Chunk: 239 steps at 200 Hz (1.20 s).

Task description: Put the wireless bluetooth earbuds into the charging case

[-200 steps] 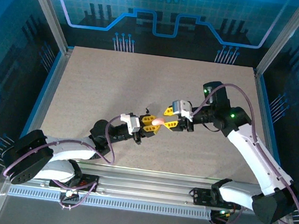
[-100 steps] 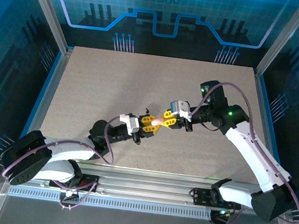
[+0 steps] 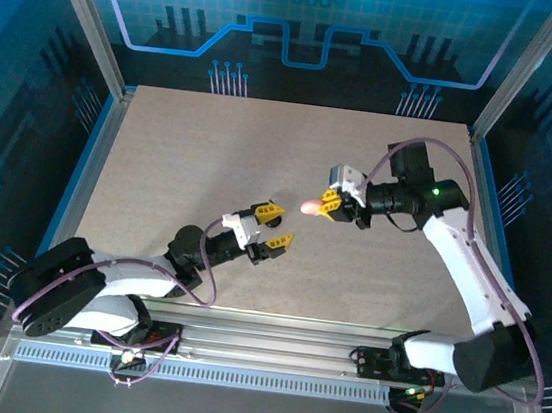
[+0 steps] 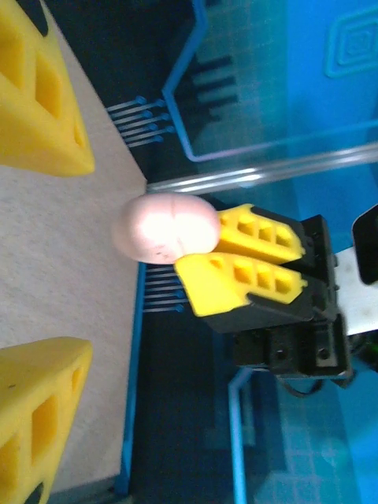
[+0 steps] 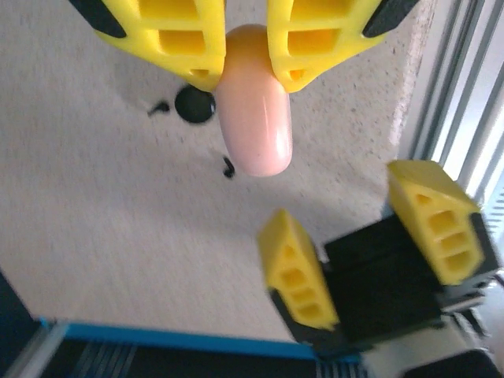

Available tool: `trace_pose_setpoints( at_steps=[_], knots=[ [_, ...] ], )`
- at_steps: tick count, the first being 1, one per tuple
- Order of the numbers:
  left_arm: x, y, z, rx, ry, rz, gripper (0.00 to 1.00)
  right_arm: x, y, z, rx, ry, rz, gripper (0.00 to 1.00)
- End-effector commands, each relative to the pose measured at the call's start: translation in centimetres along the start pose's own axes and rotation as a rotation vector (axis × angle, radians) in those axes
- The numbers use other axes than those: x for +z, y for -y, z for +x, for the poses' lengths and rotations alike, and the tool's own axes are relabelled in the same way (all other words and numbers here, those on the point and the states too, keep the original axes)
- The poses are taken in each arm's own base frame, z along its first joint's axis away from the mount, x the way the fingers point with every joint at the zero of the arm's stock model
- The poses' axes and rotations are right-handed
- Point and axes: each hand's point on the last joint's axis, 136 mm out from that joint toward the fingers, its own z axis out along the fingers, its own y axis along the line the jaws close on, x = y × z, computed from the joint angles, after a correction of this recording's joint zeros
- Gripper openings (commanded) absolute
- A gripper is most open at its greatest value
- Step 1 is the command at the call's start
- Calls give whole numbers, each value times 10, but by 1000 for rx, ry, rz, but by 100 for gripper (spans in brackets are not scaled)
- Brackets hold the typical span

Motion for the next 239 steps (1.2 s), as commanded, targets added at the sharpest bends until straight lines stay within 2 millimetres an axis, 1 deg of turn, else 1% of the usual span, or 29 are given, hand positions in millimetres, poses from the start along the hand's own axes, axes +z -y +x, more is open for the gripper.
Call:
trace_pose_setpoints(
  at_steps=[1,21,38,51,75,94,108,143,182,206,239],
  knots=[
    [-8,-23,22,7,-48,-130,57,2,17,36,227,-122,1,11],
    [-13,-34,43,-24,-104,-189,58,9,34,58,391,-180,0,12],
    [-18,-43,56,-57,-135,-228,58,13,46,86,520,-257,3,12],
    [-19,-46,66,-76,-160,-241,58,16,52,112,606,-333,6,12],
    [-20,-47,76,-86,-186,-246,57,17,60,157,745,-467,7,11],
    [-20,-49,82,-90,-203,-250,57,17,67,187,812,-553,7,11],
    [-20,-51,86,-95,-212,-258,57,17,73,206,850,-601,14,11],
    [-18,-56,92,-104,-225,-275,57,15,92,232,929,-639,26,12],
    [-14,-63,101,-116,-241,-290,57,12,98,256,1002,-675,-9,12],
    [-14,-69,105,-147,-245,-310,57,8,100,271,1030,-708,-1,13],
    [-11,-72,107,-174,-243,-319,56,7,103,286,1048,-748,15,14]
  ],
)
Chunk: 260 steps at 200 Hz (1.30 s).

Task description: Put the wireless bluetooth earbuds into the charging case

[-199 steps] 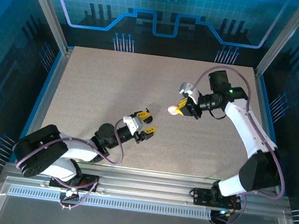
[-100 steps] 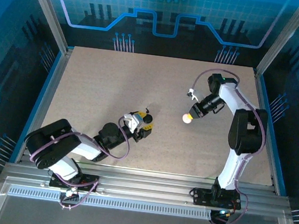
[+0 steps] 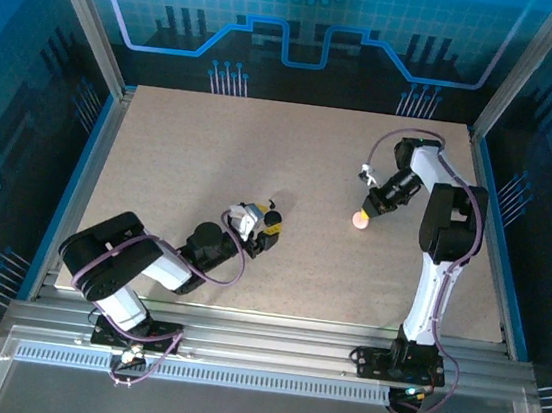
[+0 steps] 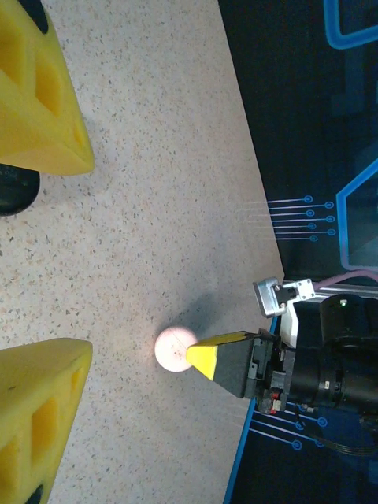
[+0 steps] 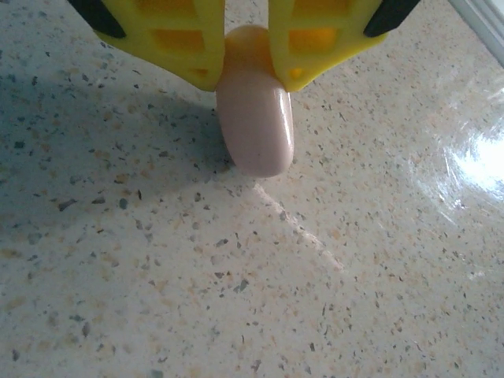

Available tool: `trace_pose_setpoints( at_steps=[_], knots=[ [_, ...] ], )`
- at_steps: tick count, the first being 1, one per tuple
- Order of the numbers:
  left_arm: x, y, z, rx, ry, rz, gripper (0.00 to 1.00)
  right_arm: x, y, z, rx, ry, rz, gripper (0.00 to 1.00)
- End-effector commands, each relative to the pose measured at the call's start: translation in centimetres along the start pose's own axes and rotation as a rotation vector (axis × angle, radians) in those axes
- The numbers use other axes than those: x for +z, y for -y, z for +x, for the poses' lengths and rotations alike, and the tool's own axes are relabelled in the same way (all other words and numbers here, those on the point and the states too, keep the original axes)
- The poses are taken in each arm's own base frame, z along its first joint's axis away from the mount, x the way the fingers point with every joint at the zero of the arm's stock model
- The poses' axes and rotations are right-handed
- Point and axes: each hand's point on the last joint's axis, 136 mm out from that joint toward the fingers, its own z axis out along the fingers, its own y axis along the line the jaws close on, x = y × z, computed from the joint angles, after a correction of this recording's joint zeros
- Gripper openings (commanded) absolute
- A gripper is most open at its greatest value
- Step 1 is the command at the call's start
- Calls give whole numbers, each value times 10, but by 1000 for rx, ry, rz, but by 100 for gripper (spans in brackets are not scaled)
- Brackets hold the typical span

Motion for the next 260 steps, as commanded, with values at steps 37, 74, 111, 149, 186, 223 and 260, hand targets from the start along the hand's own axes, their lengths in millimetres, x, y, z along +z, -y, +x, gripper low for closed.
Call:
trace_pose_setpoints(
  at_steps=[37,74,111,149,186,223,260],
  knots=[
    [5,-11,-13,-51,47,-50,55,1,18,2,69,0,-11,24],
    [-6,-15,-21,-75,72,-75,54,-9,28,-1,103,50,6,38],
    [-20,-21,-33,-107,112,-113,54,-26,26,-8,108,96,42,44],
    [-32,-38,-32,-192,64,-216,54,-64,5,-26,110,221,94,48],
    [-48,-64,-28,-363,-94,-391,55,-80,-50,-49,209,313,51,55],
    [-83,-83,-30,-445,-326,-528,54,-64,-114,-58,192,323,33,57],
    [-129,-93,-35,-634,-474,-688,55,-26,-169,-63,247,226,56,59]
  ],
)
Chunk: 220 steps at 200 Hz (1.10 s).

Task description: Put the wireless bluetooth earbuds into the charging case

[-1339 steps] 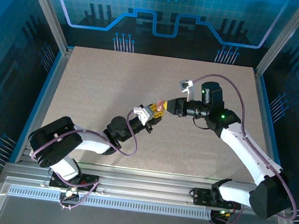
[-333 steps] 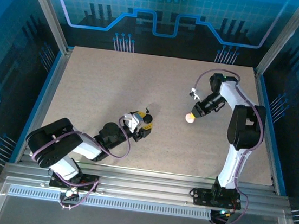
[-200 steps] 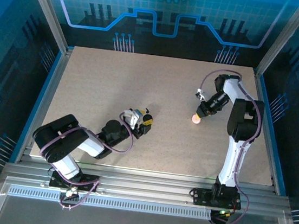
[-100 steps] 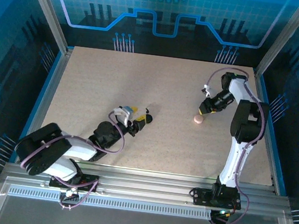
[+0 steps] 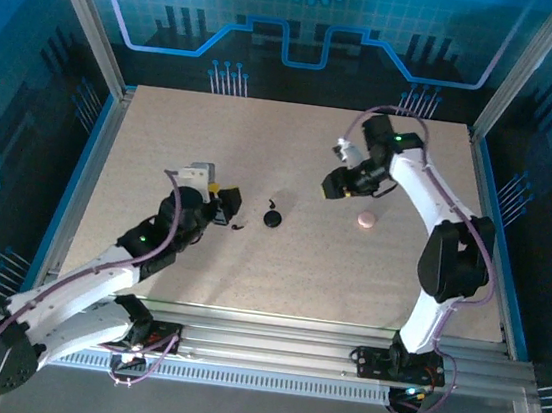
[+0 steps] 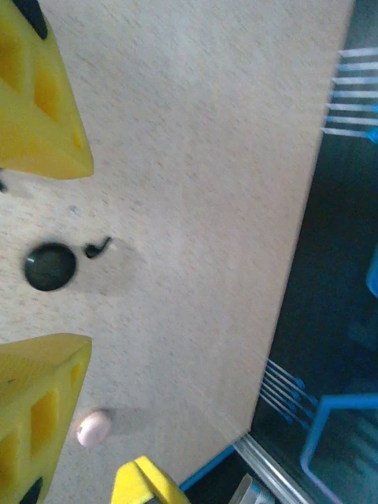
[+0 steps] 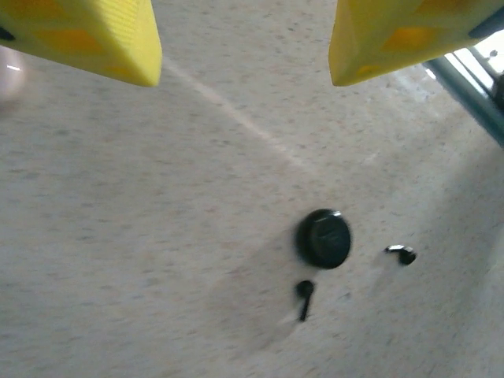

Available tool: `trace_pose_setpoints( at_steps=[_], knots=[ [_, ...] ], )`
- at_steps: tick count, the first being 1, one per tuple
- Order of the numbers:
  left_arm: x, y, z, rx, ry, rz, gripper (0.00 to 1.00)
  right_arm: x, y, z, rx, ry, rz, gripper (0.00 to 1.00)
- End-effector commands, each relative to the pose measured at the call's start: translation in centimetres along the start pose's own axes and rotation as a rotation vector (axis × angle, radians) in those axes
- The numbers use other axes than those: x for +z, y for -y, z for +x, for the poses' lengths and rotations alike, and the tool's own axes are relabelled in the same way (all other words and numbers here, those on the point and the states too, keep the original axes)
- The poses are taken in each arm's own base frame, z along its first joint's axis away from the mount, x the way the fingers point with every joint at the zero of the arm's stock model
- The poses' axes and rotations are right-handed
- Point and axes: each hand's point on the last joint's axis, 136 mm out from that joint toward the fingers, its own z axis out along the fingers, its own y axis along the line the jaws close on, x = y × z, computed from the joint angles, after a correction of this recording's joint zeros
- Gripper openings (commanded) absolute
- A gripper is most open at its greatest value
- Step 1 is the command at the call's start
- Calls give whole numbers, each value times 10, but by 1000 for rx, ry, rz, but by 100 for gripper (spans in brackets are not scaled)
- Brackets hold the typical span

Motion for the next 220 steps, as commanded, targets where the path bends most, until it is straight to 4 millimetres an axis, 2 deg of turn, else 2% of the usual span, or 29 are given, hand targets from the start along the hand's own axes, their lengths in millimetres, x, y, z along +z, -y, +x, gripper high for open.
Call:
trace_pose_setpoints(
  at_steps=[1,21,45,58,88,107,138,180,202,210,212,220],
  knots=[
    [-27,-50,39,-115,-247,-243,55,19,-26,8,127,-52,30,59],
    [-33,-60,49,-208,-318,-310,55,35,-40,13,172,-92,71,61],
    [-28,-58,67,-300,-398,-274,55,49,-55,16,165,-130,109,63],
    [-26,-63,75,-360,-440,-283,55,57,-62,16,149,-153,129,65],
    [-22,-72,77,-416,-466,-283,55,80,-73,11,151,-184,146,68],
    [-20,-83,72,-426,-450,-289,56,97,-71,10,128,-204,183,69],
    [-15,-102,78,-497,-481,-297,55,112,-67,9,119,-234,237,70],
    [-8,-112,92,-490,-538,-316,55,130,-69,0,163,-248,233,72],
    [-8,-117,99,-492,-567,-339,55,139,-68,2,180,-280,244,72],
    [-7,-119,100,-492,-569,-340,55,136,-68,1,179,-281,252,72],
    [-7,-119,100,-493,-569,-340,55,142,-65,4,184,-298,260,72],
    [-6,-120,101,-496,-568,-340,54,147,-63,5,188,-309,266,72]
  ],
)
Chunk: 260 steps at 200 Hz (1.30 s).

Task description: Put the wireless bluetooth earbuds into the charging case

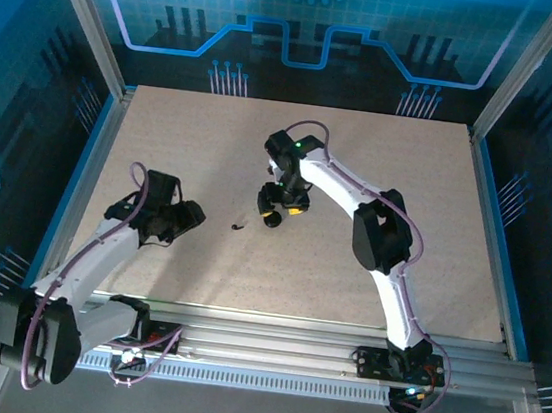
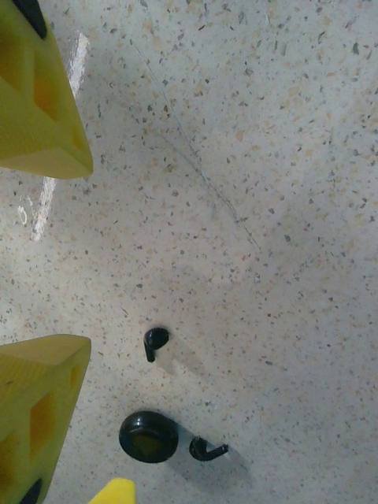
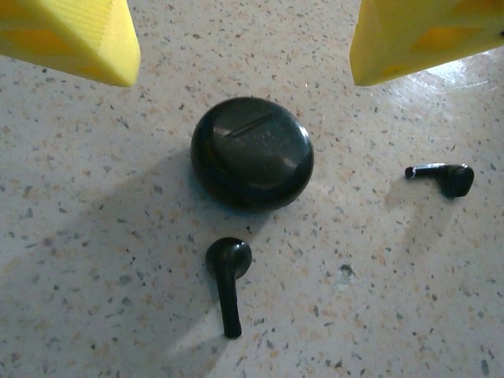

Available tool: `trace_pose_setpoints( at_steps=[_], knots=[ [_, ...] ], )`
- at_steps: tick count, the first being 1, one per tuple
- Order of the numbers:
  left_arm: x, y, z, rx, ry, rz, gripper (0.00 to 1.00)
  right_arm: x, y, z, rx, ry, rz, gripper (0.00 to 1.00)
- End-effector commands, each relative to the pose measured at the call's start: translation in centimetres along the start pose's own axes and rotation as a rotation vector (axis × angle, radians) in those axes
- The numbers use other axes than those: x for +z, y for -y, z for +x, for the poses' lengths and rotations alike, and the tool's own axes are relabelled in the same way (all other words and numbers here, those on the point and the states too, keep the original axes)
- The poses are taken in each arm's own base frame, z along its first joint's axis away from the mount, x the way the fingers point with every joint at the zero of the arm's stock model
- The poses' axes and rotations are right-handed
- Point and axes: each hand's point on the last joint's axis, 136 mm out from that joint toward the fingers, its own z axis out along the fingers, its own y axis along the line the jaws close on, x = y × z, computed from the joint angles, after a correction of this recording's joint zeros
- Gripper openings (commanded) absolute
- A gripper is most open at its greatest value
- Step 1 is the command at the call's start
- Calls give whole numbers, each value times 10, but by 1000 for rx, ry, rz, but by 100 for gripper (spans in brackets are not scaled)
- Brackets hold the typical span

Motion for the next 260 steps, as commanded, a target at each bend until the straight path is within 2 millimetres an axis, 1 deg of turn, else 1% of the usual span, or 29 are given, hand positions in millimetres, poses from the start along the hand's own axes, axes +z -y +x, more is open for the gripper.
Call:
trace_pose_setpoints(
  at_steps=[1,11,30,63,121,151,157,182,188,212,226,245,260],
  knots=[
    [5,-5,5,10,-33,6,54,14,1,11,30,-79,38,71],
    [6,-4,4,8,-31,15,54,17,0,11,35,-87,35,71],
    [6,-2,0,6,-21,23,54,22,-3,14,38,-111,29,68],
    [4,-3,-7,17,-7,8,53,30,-5,16,41,-133,33,68],
    [9,-3,-8,15,-3,20,52,40,-6,9,37,-120,54,65],
    [14,-2,-9,23,-8,20,52,46,-7,-2,20,-97,55,63],
    [14,-1,-10,25,-6,24,52,47,-7,-5,19,-95,53,62],
    [15,0,-11,34,-6,29,51,54,-4,-5,8,-123,77,56],
    [15,0,-11,36,-5,27,51,53,-3,-5,8,-122,84,54],
    [16,0,-13,41,-4,22,51,50,1,-5,4,-109,107,52],
    [16,1,-13,43,-7,25,50,46,5,-4,-1,-102,128,48],
    [15,4,-13,56,-6,36,49,36,8,-4,-4,-81,145,44],
    [13,9,-14,81,-1,62,49,25,5,-4,2,-46,126,43]
  ],
)
